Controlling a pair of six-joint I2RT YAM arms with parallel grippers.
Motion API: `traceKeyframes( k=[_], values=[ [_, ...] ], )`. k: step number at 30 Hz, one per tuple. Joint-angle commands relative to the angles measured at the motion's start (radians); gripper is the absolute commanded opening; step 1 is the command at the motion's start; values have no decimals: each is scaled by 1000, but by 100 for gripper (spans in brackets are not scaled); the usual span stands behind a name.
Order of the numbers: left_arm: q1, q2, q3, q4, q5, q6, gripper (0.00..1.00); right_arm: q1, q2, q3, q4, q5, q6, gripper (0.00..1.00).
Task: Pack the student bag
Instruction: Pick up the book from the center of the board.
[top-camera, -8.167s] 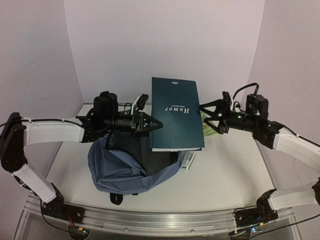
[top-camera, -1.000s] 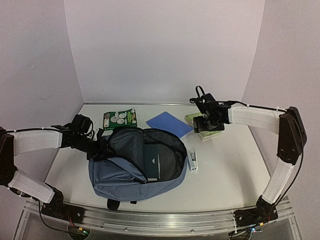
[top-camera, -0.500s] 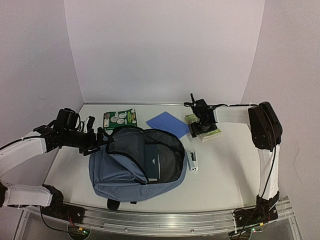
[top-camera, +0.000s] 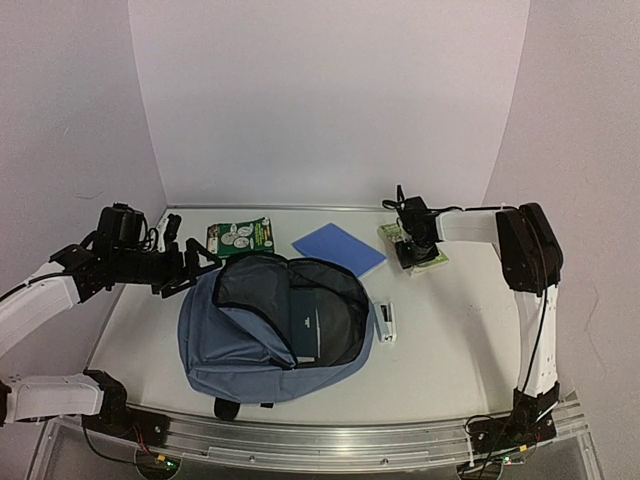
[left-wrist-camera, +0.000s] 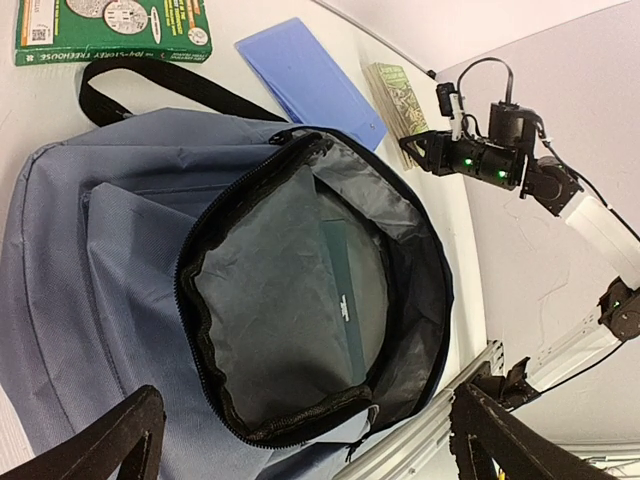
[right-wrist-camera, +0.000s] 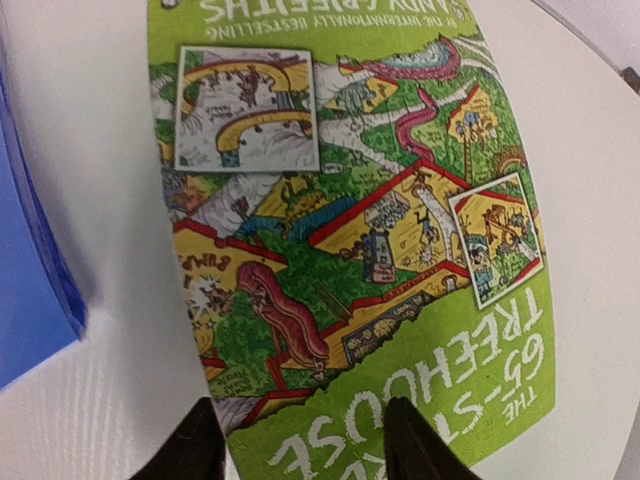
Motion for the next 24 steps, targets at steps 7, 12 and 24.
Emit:
traceKeyframes(
  k=[7,12,24],
  values=[
    [6,6,70,-12,10,23,100,-53,26,-9,-18,-200,32,0],
    [6,61,130,4,18,43,100,-52,-77,-59,38,-258,97,0],
    [-8,231,287,207,127,17,89,-52,-514,-354,273,-403,359,0]
  ],
)
